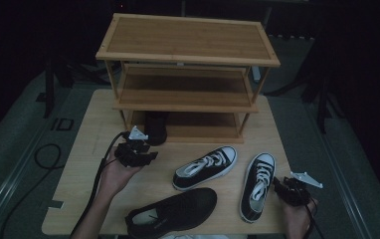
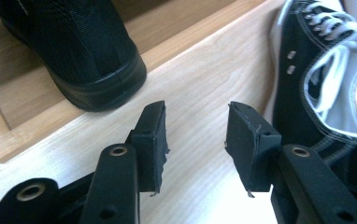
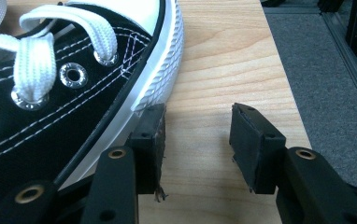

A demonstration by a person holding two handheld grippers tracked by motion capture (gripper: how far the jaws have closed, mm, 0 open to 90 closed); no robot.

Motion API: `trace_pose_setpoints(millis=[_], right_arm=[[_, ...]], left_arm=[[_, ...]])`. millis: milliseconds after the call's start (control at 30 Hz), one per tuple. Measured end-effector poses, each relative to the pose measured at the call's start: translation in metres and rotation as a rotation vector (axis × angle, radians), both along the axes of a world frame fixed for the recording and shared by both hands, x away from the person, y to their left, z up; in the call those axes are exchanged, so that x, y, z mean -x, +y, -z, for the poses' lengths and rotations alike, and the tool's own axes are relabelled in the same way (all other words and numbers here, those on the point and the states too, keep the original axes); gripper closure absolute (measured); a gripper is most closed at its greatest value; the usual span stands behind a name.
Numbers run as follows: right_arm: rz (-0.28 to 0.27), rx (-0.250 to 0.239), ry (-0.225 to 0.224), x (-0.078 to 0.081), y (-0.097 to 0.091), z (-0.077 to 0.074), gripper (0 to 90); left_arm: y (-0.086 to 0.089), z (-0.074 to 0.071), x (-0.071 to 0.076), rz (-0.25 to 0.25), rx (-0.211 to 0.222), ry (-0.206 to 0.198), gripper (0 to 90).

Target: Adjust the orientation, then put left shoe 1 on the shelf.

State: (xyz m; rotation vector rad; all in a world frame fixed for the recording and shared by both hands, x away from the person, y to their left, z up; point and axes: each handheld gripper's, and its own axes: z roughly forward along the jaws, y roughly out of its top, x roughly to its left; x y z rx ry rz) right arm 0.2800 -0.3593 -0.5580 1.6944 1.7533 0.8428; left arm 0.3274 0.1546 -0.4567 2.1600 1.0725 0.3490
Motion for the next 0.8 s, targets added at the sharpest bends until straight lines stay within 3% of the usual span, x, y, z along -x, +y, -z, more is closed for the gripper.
trace_pose_setpoints(millis=[533,800], right_arm=[[-0.002,-0.003,0.000,0.000,-0.001,0.000,54.5],[-0.002,-0.002,0.000,0.000,-0.001,0.000,54.5]], left_arm=[[0.017,0.000,0.018,0.050,-0.025,0.031,55.1],[0.018,-0.006,0.029,0.113,-0.019,0.045,54.6]])
